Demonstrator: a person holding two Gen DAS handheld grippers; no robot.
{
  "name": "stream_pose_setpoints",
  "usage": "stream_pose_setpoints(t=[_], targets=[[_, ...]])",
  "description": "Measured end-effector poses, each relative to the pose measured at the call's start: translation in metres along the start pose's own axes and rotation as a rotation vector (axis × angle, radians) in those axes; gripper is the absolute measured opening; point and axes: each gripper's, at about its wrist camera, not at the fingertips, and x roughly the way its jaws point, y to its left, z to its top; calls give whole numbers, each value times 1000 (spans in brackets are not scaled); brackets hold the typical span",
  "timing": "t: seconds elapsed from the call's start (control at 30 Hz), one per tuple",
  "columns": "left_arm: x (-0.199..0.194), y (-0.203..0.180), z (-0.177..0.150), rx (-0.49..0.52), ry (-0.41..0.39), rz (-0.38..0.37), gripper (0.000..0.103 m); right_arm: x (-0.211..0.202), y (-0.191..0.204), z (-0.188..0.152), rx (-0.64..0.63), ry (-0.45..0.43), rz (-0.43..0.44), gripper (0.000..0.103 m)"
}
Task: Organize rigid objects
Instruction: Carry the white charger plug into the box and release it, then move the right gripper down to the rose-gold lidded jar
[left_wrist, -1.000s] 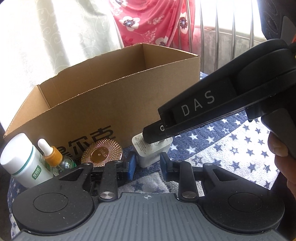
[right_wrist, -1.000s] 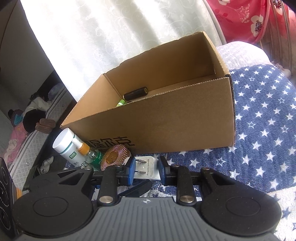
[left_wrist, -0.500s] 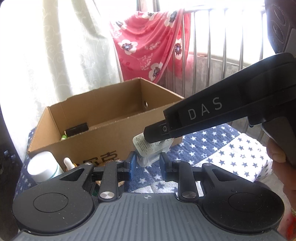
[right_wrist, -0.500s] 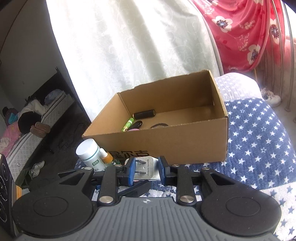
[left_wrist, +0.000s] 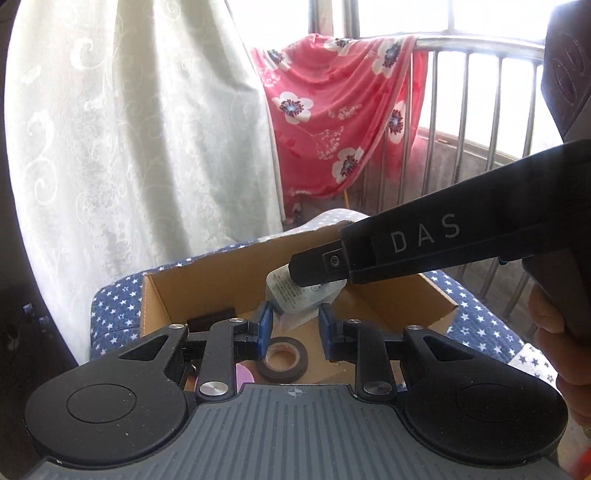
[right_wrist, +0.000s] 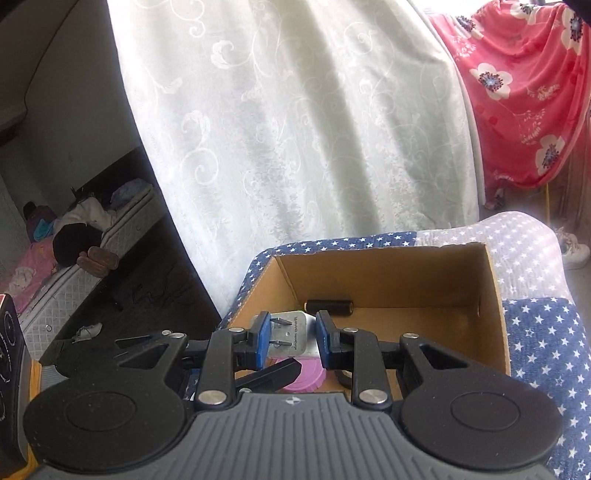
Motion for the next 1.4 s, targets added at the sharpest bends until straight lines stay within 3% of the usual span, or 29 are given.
stream_pose_setpoints(t=[0.2,0.4,0.5,0.67,0.93,1.17,1.4], targets=[[82,37,29,-92,204,-16,26,86,-37,33,85,135,26,28],[138,57,31,-158,389,-6,26,164,-81,40,202,281,47,28],[152,63,27,-186,445,8,26,189,-94,35,236,332,46,28],[161,58,25,-164,473,13,26,208,-101,27,231,365,22,28],[135,49,31,-118,402,23,31,176,-95,32,206,305,5,28],[60,37,30,-64,250,31,57,85,-81,31,186,167,24,29],[-8,14,4,-43,114,-52,61,-3,-54,1,159,26,83,30]])
